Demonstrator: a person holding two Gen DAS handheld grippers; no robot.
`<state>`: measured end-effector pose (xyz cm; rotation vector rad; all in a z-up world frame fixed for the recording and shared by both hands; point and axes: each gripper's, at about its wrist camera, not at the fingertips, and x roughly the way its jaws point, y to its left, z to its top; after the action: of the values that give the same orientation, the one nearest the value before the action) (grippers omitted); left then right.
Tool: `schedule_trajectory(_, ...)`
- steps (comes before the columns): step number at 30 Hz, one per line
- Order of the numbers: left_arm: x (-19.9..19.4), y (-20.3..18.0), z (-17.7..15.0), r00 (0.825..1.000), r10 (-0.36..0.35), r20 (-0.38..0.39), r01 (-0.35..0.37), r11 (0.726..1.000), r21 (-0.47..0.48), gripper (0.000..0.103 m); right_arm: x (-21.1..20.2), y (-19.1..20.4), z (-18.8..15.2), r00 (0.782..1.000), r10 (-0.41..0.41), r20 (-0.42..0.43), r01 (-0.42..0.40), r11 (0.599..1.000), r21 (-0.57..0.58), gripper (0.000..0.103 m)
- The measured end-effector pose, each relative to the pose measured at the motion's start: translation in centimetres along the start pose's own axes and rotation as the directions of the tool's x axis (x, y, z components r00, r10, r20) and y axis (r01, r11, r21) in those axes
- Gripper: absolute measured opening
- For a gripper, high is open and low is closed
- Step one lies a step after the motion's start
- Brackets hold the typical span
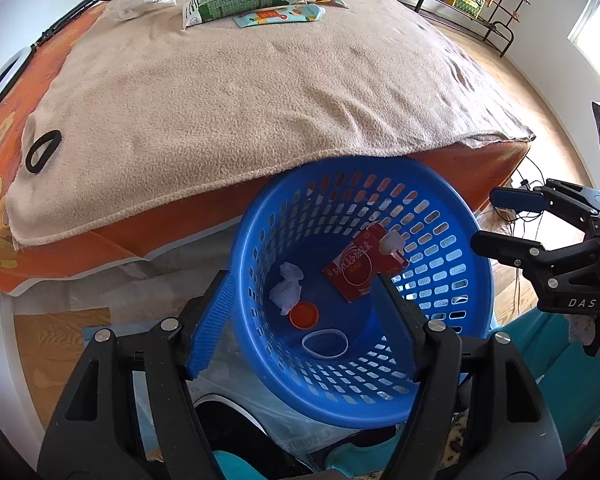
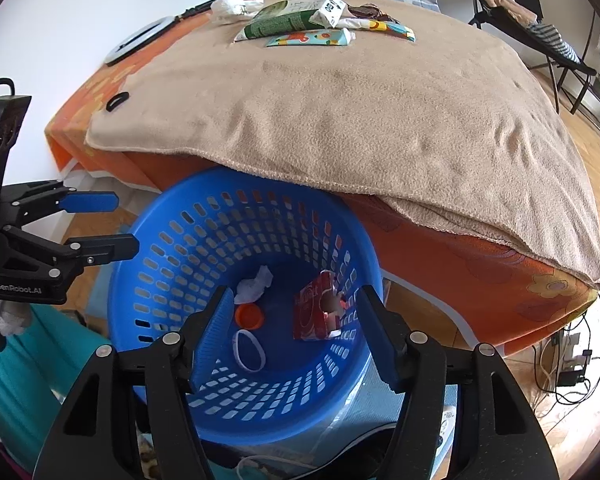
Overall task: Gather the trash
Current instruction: 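Carry tissue and wristband over the blue basket and release both, then move the left tool to the black hair tie and the right tool to the milk carton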
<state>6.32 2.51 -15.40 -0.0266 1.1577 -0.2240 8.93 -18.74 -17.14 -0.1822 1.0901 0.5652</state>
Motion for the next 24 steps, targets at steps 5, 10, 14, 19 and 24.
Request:
schedule_trajectory(5,-1.0,1.0,0.5,1.000,0.015,0.026,-0.014,1.000,-0.025,0.072,-0.2,0.2,0.6,1.000,-0.017,0.009,0.017,1.000,-0.004,0.067)
schedule_trajectory(10,-2.6,2.9,1.4,0.997,0.044,0.061,-0.041,0.997,-0.059,0.072,-0.7,-0.1,1.6,0.999,-0.006,0.036,0.005,1.000,0.019,0.068)
schedule_trajectory(14,-4.1,4.9,2.3,0.993,0.082,0.085,-0.076,0.994,-0.075,0.072,-1.0,-0.3,2.7,0.998,0.012,0.058,-0.014,0.999,0.043,0.068)
schedule_trajectory(19,-6.0,8.2,3.7,0.982,0.146,0.116,-0.135,0.986,-0.101,0.072,-1.4,-0.4,4.3,0.994,0.025,0.106,-0.032,0.998,0.059,0.068)
schedule_trajectory(24,-7.1,12.1,4.3,0.974,0.192,0.117,-0.172,0.972,-0.157,0.072,-2.1,-0.6,6.1,0.985,0.039,0.166,-0.049,0.997,0.057,0.068)
